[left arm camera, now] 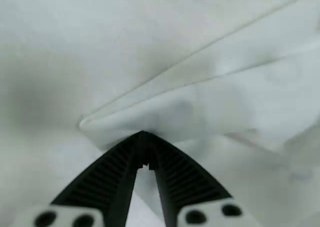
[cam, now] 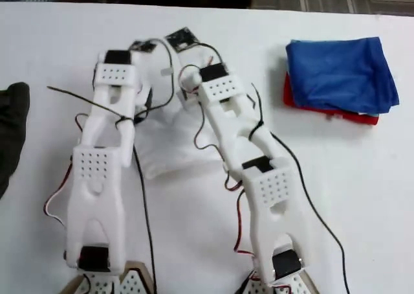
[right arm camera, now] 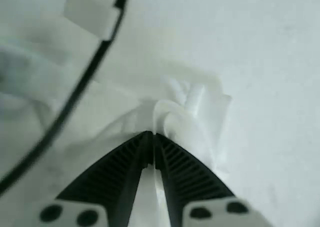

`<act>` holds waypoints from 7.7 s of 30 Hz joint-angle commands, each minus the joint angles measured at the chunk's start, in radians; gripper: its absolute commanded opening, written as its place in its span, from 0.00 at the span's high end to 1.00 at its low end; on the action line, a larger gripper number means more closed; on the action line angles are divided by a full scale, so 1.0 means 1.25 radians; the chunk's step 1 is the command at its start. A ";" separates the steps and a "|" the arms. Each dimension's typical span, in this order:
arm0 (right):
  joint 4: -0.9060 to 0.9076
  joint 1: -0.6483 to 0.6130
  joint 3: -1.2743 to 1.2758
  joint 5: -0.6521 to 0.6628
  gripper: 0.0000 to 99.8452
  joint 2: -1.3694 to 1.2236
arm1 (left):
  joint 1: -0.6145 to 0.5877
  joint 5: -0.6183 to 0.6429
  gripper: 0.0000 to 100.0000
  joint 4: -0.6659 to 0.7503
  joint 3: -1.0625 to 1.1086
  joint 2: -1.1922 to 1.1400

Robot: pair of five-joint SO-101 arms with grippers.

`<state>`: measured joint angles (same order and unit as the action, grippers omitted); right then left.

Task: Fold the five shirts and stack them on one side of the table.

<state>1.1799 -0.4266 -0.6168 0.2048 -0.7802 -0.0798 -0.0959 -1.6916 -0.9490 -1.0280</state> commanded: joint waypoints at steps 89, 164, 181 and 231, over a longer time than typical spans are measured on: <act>0.436 -0.012 -0.502 -0.069 0.65 -0.112 | -0.263 -0.147 0.97 0.346 1.140 1.094; 0.069 0.657 -0.442 0.567 0.98 -0.045 | -0.437 -0.220 0.94 0.408 1.248 1.096; 0.014 0.705 -0.513 0.522 0.76 -0.105 | -0.437 -0.218 0.94 0.390 1.248 1.099; -0.175 0.700 -0.802 0.244 0.98 -0.392 | -0.441 -0.218 0.94 0.372 1.248 1.099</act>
<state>0.9605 0.4312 -1.5466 0.5163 -1.3157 -0.6245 -0.3690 -1.2144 0.6145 0.3053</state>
